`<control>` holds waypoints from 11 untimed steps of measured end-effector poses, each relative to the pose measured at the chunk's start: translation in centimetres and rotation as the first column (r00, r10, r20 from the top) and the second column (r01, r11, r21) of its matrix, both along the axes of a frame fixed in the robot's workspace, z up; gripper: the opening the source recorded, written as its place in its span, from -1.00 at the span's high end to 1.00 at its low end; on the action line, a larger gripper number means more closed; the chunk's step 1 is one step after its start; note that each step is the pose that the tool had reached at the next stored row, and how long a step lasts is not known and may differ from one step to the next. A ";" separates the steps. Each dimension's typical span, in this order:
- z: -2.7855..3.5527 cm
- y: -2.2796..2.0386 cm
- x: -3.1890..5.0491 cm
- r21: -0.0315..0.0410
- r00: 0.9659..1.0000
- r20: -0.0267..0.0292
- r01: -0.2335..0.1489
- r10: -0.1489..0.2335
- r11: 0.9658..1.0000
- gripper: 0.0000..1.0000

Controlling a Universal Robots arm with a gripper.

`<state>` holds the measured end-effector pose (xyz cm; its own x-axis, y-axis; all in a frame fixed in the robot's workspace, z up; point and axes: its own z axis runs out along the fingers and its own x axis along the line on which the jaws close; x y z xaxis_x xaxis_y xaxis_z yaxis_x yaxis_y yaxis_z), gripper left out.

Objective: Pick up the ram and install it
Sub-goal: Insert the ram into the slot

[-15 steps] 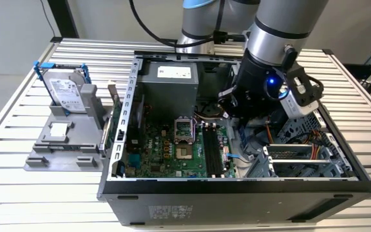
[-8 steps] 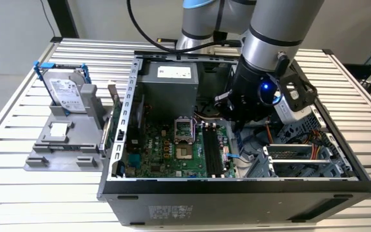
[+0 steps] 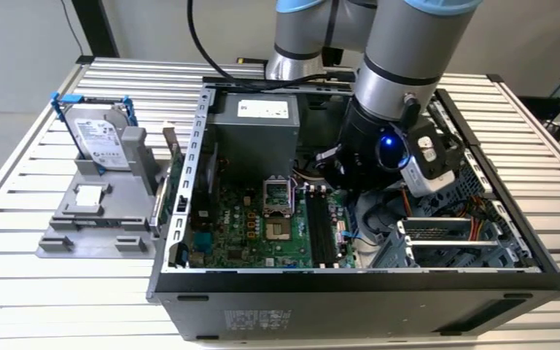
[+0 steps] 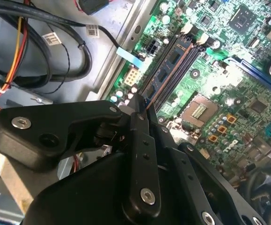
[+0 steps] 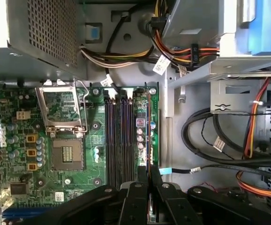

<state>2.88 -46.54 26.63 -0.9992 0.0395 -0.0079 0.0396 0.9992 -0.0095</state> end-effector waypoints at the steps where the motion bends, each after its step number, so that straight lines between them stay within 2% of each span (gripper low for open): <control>1: -0.11 0.00 -0.01 0.000 1.000 -0.002 0.001 -0.001 1.000 1.00; 2: -0.11 0.00 -0.02 0.000 1.000 -0.006 0.001 -0.001 1.000 1.00; 5: -0.16 0.00 -0.02 0.000 1.000 -0.006 0.001 -0.001 1.000 1.00; 11: -1.20 0.00 -0.13 0.000 1.000 -0.006 0.000 0.000 1.000 1.00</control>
<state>2.75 -46.54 25.43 -0.9992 0.0395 -0.0016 0.0395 0.9992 -0.0097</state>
